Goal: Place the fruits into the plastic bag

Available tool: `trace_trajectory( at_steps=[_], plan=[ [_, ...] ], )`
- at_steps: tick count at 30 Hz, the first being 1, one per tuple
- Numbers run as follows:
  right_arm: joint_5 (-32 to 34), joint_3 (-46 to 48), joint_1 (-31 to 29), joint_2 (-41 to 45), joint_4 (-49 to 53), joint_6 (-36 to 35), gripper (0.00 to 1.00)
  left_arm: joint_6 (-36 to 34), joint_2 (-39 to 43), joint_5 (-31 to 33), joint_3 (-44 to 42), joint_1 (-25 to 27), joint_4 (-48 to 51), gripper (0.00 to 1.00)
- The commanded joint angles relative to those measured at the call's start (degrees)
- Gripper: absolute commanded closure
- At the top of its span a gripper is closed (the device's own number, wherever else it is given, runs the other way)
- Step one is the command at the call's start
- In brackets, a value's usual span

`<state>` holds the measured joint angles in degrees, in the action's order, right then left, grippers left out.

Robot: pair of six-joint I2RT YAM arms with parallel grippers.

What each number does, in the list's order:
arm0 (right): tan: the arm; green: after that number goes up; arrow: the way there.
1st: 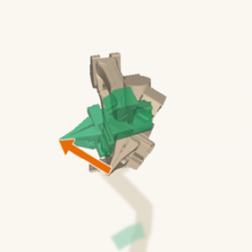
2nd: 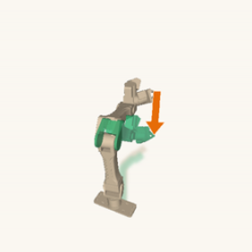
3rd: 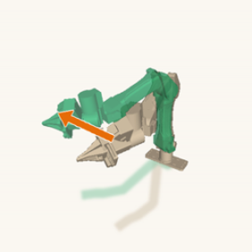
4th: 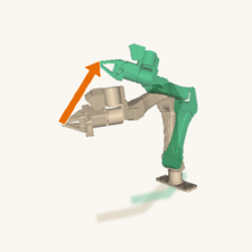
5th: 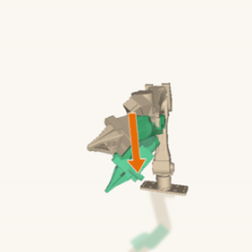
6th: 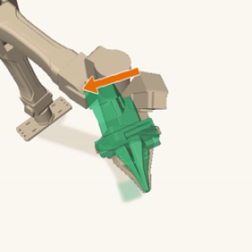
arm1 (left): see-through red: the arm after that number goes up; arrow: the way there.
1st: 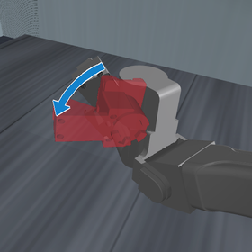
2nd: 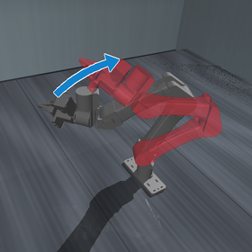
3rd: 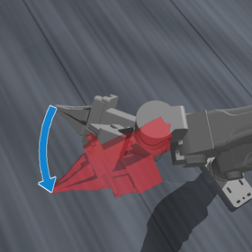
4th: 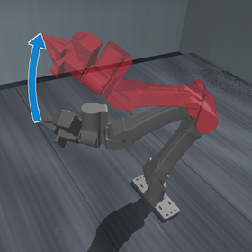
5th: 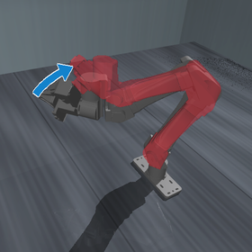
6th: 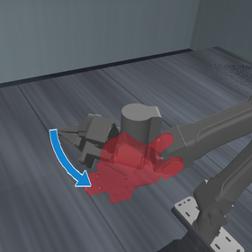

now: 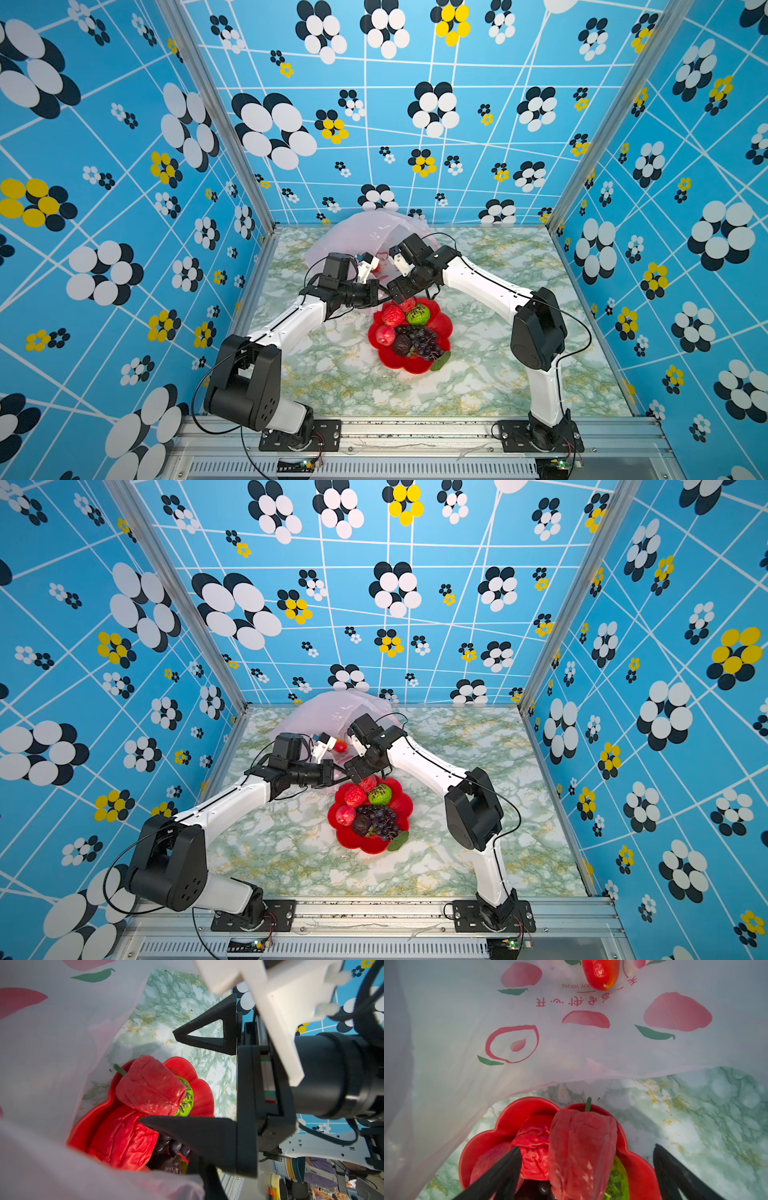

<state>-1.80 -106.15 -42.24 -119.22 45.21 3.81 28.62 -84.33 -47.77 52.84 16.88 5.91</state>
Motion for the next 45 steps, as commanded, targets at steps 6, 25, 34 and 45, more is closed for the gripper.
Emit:
trace_trajectory(
  at_steps=[6, 25, 34, 45],
  plan=[
    [-0.3, -3.6, -0.3, -4.5, 3.7, -1.7, 0.02, -1.6, -0.1, -1.0, 1.0, 0.3, -0.4, 1.00],
    [-2.4, 1.4, -0.3, -3.3, 2.0, -1.1, 0.15, -1.9, 0.0, 0.7, 0.9, 0.1, 0.3, 1.00],
    [-2.6, 2.3, -0.3, -3.4, 1.7, -0.7, 0.20, -1.9, -0.2, 0.7, 0.8, 0.1, 0.3, 1.00],
    [-1.5, 5.4, -0.3, 0.0, 0.2, 0.3, 0.39, -1.8, 0.1, 0.7, 0.9, 0.1, 0.3, 1.00]
  ],
)
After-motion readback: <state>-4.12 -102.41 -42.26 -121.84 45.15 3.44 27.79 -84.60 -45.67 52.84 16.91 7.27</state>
